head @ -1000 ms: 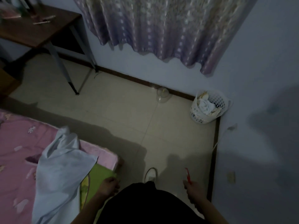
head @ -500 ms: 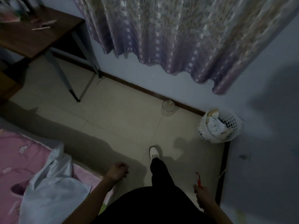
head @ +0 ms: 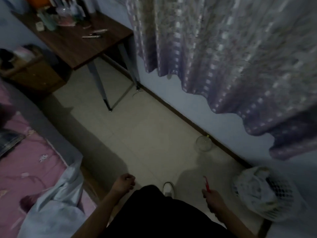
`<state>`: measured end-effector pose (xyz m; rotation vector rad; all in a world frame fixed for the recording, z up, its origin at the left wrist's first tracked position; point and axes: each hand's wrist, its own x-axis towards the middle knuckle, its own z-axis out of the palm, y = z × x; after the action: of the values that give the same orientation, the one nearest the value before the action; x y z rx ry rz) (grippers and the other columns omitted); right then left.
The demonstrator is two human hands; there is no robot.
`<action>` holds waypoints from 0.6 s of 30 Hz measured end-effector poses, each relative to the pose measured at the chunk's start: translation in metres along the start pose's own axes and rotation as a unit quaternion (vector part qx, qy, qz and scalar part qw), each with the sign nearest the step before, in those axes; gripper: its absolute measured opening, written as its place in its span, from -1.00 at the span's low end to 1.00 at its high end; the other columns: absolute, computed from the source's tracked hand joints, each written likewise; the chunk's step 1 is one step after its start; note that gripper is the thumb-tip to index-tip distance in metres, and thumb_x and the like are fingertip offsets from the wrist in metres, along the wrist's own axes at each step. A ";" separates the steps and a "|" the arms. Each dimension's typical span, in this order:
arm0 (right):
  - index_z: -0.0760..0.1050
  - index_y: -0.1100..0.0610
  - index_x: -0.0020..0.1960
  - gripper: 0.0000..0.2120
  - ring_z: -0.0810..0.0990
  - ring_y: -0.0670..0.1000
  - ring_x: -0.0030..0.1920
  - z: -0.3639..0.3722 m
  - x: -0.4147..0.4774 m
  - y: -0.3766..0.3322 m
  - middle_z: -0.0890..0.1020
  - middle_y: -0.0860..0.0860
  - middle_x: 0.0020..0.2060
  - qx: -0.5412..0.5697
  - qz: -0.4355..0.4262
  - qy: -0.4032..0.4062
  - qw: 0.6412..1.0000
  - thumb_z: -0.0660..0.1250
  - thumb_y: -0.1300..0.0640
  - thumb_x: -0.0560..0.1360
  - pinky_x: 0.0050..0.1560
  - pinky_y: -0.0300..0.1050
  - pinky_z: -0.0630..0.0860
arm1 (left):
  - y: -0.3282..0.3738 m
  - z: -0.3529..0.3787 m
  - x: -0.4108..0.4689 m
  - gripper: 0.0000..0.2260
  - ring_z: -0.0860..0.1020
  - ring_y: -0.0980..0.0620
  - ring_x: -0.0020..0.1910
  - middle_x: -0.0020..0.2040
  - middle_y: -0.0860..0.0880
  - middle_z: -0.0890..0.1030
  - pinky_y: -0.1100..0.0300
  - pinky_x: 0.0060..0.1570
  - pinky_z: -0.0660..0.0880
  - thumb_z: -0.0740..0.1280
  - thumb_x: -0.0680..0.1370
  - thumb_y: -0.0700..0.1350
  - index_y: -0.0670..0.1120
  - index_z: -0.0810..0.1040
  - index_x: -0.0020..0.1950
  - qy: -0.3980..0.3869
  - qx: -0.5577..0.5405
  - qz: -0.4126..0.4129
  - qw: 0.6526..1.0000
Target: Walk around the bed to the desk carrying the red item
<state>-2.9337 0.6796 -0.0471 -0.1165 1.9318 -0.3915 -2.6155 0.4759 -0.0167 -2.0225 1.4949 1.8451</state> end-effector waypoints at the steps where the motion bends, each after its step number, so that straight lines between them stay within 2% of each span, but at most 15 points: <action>1: 0.45 0.19 -0.18 -0.72 0.24 -0.01 -0.54 -0.003 0.005 -0.023 0.30 0.02 -0.50 -0.013 -0.013 -0.007 1.000 0.23 0.06 0.63 -0.45 -0.21 0.16 | 0.005 -0.006 0.003 -0.85 0.47 -0.03 -0.35 -0.25 -0.14 0.54 0.20 -0.36 0.37 0.20 0.63 -0.21 -0.23 0.53 -0.02 0.011 -0.017 -0.005 1.000; 7: 0.37 0.16 -0.19 -0.74 0.19 -0.04 -0.60 0.001 0.037 -0.161 0.26 0.00 -0.51 -0.064 -0.077 -0.050 0.994 0.20 0.08 0.63 -0.49 -0.23 0.10 | 0.010 -0.036 0.035 -0.85 0.46 -0.05 -0.39 -0.29 -0.15 0.53 0.20 -0.36 0.32 0.22 0.62 -0.23 -0.23 0.54 -0.08 0.085 -0.127 -0.064 0.986; 11: 0.41 0.10 -0.19 -0.78 0.25 -0.01 -0.54 0.017 0.065 -0.242 0.31 0.02 -0.47 -0.110 -0.126 -0.055 0.984 0.19 0.08 0.61 -0.46 -0.18 0.11 | 0.018 -0.053 0.069 -0.84 0.48 -0.05 -0.39 -0.30 -0.15 0.55 0.19 -0.37 0.36 0.24 0.62 -0.21 -0.23 0.55 -0.10 0.100 -0.163 -0.099 0.976; 18: 0.39 0.09 -0.19 -0.79 0.25 -0.06 -0.59 0.022 0.118 -0.358 0.32 -0.03 -0.51 -0.129 -0.124 -0.067 0.982 0.22 0.04 0.59 -0.53 -0.28 0.13 | 0.092 -0.095 0.141 -0.84 0.50 -0.07 -0.34 -0.25 -0.16 0.56 0.17 -0.35 0.39 0.23 0.62 -0.19 -0.22 0.54 -0.07 0.101 -0.186 -0.116 0.970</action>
<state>-2.9959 0.3074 -0.0421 -0.5433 1.8315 -0.2862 -2.6245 0.2844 -0.0470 -2.4898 0.9360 1.9886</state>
